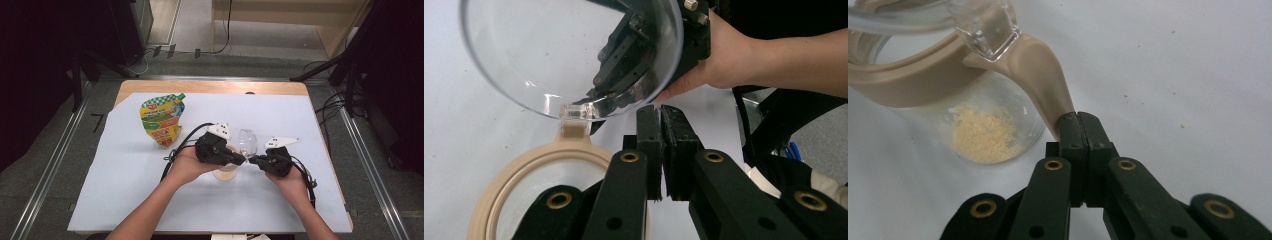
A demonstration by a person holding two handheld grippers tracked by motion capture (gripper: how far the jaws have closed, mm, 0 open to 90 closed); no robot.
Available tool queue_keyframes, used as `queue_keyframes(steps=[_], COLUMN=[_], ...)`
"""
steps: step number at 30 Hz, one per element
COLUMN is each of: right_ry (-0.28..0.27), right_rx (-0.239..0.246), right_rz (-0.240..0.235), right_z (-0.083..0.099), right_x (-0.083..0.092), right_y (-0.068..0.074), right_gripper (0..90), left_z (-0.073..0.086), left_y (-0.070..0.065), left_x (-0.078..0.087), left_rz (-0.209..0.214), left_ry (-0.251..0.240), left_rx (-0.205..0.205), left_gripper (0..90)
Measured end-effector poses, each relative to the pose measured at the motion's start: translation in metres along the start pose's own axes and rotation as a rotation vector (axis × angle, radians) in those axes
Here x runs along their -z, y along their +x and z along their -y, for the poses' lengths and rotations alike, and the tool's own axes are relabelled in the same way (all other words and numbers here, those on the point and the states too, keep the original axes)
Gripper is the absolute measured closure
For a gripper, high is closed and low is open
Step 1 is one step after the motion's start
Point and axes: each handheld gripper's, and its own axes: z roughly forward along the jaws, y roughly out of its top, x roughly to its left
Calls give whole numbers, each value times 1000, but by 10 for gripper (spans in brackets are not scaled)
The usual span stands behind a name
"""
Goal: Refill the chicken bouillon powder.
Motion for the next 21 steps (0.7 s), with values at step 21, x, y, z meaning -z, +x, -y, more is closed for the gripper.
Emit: queue_keyframes(steps=[21], right_ry=[-5], right_rx=[-10], right_rz=[-52], right_z=[6], right_x=[13], right_y=[-5], right_gripper=[691], left_z=[12], left_y=[3], left_x=[23], left_rz=[15], left_ry=[-8], left_rx=[121], left_gripper=[569])
